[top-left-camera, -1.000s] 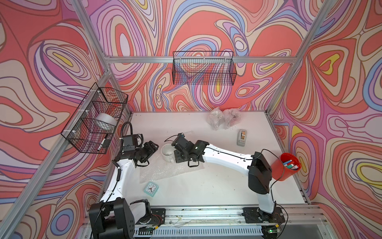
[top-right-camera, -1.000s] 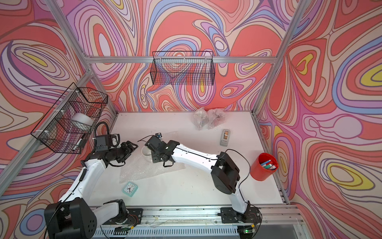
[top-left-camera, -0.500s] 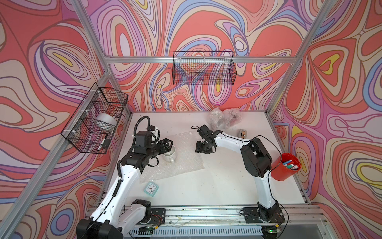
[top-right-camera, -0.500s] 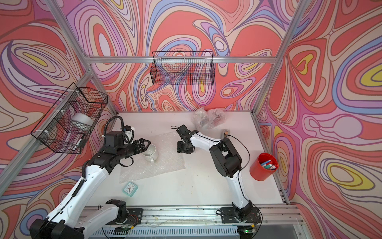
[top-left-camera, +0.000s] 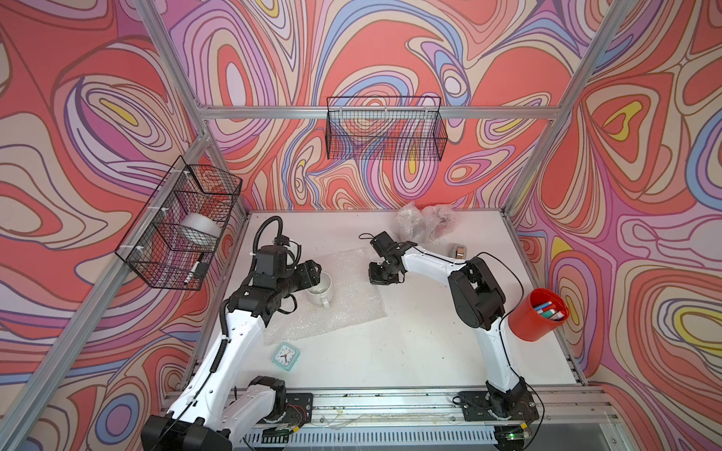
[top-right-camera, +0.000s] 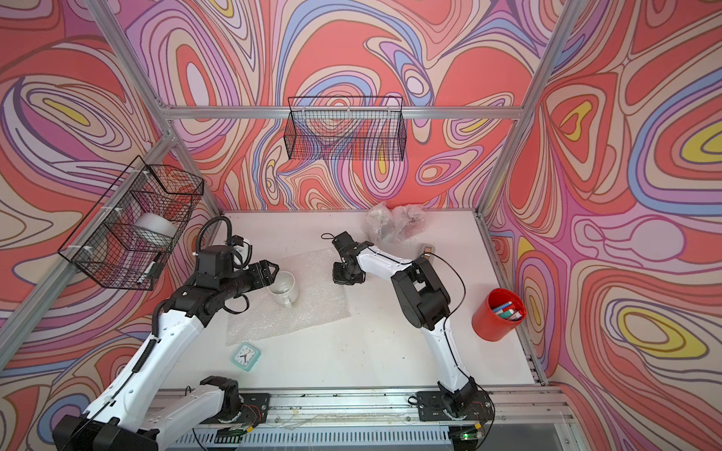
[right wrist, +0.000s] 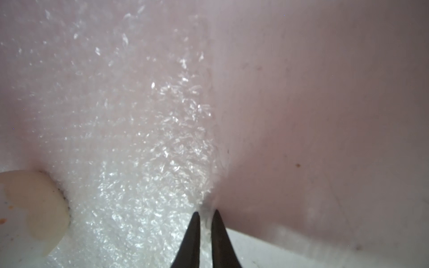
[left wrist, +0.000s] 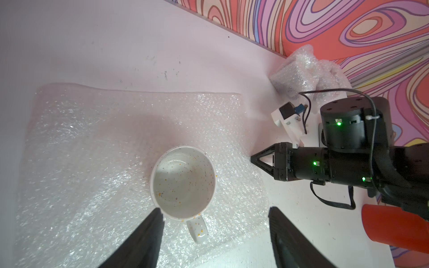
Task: Wrap mugs in bubble wrap
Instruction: Move the bubble wrap to the center of the board.
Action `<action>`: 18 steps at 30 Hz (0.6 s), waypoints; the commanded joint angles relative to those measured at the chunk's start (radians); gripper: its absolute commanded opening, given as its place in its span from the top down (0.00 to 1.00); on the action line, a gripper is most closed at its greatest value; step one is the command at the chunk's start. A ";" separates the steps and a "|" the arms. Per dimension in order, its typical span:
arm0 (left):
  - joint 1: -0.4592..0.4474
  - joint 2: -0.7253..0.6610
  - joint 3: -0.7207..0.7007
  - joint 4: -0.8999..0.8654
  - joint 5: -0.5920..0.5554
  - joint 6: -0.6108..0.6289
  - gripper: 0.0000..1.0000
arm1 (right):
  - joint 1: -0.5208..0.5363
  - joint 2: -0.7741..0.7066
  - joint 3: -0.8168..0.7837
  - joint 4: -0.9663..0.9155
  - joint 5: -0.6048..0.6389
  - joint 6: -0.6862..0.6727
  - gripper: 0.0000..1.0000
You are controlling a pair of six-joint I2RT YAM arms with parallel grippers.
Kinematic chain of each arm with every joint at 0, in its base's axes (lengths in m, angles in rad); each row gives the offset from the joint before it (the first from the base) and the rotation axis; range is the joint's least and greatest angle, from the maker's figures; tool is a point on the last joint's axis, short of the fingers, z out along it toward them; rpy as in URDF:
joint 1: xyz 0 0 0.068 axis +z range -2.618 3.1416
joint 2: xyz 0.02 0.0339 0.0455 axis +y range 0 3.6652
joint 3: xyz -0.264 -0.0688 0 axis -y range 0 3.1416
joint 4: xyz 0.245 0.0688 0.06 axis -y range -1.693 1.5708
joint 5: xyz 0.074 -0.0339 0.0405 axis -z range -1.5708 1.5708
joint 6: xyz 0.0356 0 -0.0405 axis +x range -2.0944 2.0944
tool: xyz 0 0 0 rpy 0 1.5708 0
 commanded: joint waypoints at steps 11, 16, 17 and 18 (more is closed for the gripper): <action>-0.179 0.144 0.066 0.035 -0.124 0.004 0.16 | -0.184 -0.397 -0.550 0.108 0.044 0.057 1.00; -0.327 0.240 0.092 0.127 -0.124 0.007 0.11 | -0.275 -0.515 -0.656 0.079 0.076 0.023 1.00; -0.353 0.258 0.091 0.160 -0.119 0.006 0.10 | -0.279 -0.543 -0.657 0.045 0.124 0.021 0.98; -0.384 0.277 0.094 0.191 -0.116 0.011 0.08 | -0.278 -0.576 -0.651 -0.006 0.186 0.020 0.83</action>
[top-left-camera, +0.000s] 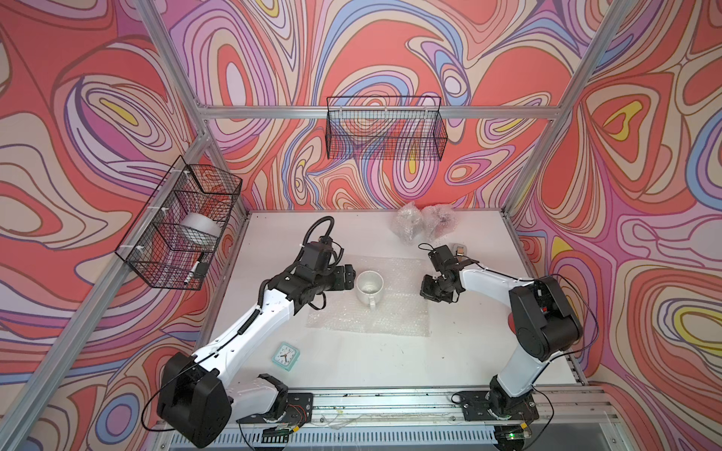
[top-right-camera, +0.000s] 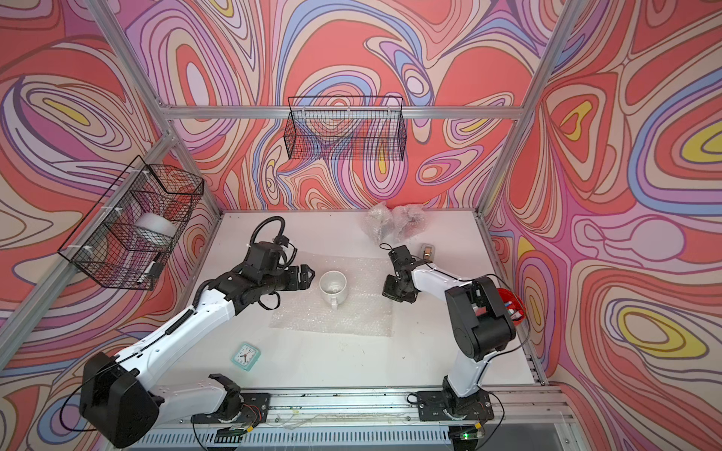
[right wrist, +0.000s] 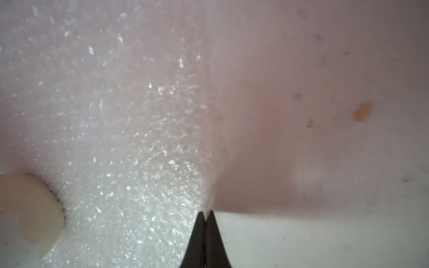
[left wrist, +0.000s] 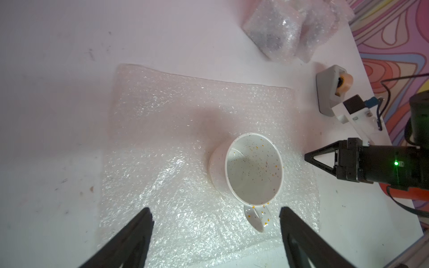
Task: Wrap mugs in bubble wrap
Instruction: Move the bubble wrap to the center of the board.
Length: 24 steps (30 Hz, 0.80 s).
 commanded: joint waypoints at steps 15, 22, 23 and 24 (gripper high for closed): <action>-0.223 0.246 0.104 0.275 0.082 0.027 0.00 | 0.095 -0.357 -0.245 -0.148 -0.087 0.190 0.45; -0.222 0.224 0.102 0.225 0.034 0.055 0.00 | 0.095 -0.301 -0.260 -0.093 -0.165 0.172 0.47; -0.222 0.219 0.099 0.225 0.026 0.055 0.00 | 0.092 -0.290 -0.261 -0.098 -0.166 0.170 0.47; -0.222 0.217 0.096 0.223 0.022 0.054 0.00 | 0.094 -0.279 -0.262 -0.106 -0.163 0.169 0.48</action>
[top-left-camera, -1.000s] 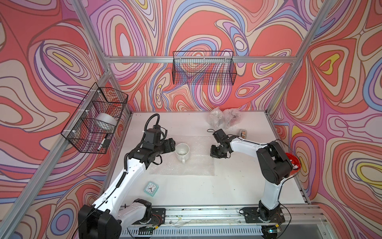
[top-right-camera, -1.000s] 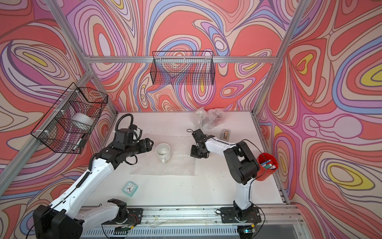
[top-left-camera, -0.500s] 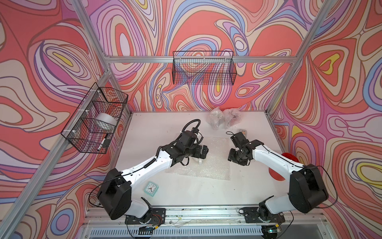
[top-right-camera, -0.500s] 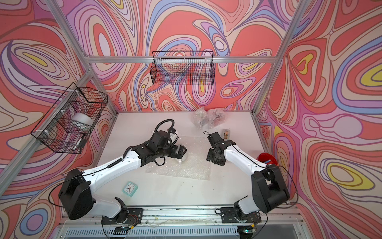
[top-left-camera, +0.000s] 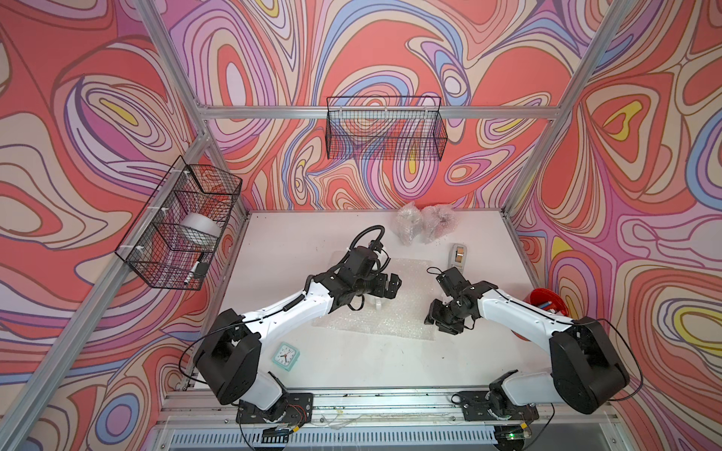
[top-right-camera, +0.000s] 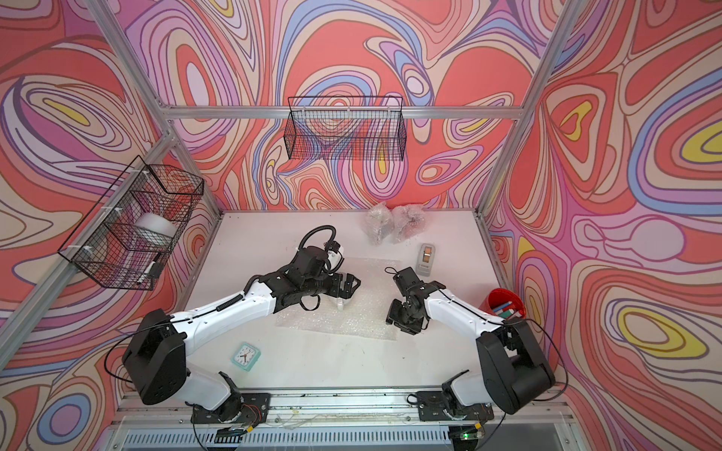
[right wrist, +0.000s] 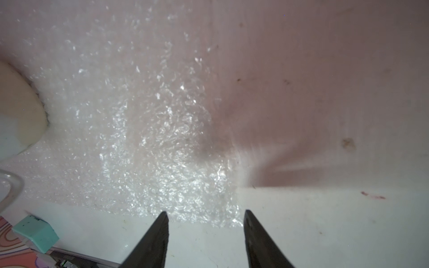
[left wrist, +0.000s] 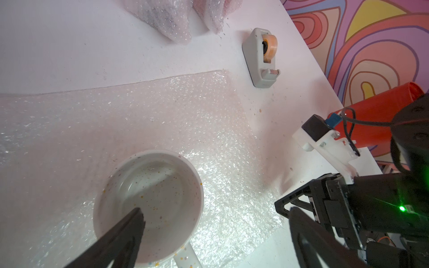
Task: Wrap mugs in bubble wrap
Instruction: Wrap the mug in bubble wrap.
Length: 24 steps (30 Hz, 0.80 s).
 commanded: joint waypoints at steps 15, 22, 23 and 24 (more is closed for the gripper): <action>0.004 -0.071 -0.033 -0.017 -0.062 0.022 0.02 | 0.002 0.119 -0.035 0.051 -0.058 -0.004 0.52; 0.004 -0.086 -0.060 -0.007 -0.045 0.012 0.03 | 0.003 0.093 -0.004 0.097 -0.074 -0.031 0.85; 0.004 -0.093 -0.079 0.007 -0.044 0.006 0.04 | 0.003 0.069 0.007 0.106 -0.094 -0.044 0.89; 0.005 -0.101 -0.093 0.021 -0.042 0.000 0.04 | 0.002 0.050 0.020 0.118 -0.118 -0.060 0.92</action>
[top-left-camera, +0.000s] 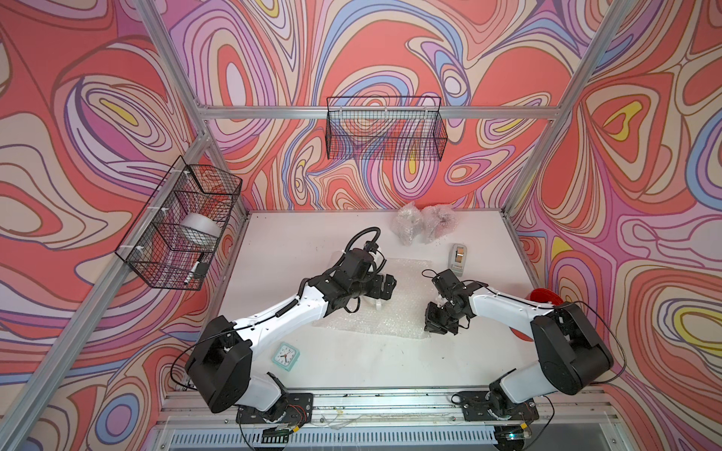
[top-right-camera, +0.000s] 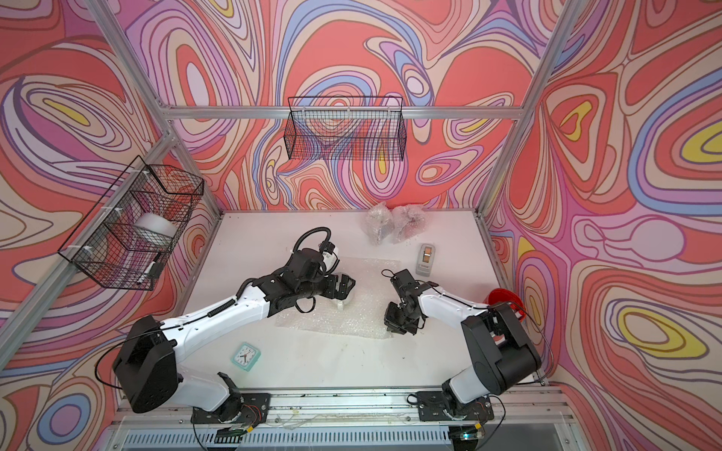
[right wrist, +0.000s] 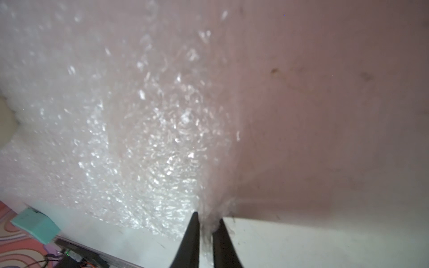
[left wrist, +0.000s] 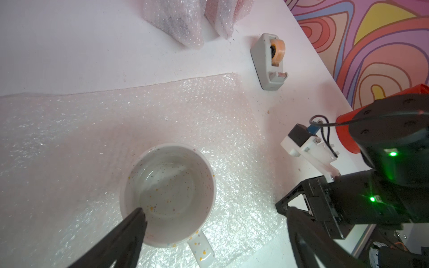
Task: Wrap mugs in bubble wrap
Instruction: Wrap the mug in bubble wrap.
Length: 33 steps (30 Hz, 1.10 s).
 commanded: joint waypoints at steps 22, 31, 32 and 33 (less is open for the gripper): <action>0.002 -0.100 -0.152 0.060 0.067 0.022 0.15 | 0.037 0.284 0.565 0.086 -0.364 -0.116 1.00; 0.001 -0.031 -0.085 -0.017 -0.072 0.078 0.29 | 0.073 0.350 0.641 0.061 -0.347 -0.116 1.00; 0.001 -0.022 -0.077 -0.022 -0.089 0.081 0.31 | 0.072 0.353 0.641 0.060 -0.346 -0.115 1.00; 0.002 -0.010 -0.065 -0.033 -0.116 0.081 0.33 | 0.074 0.358 0.641 0.059 -0.343 -0.117 1.00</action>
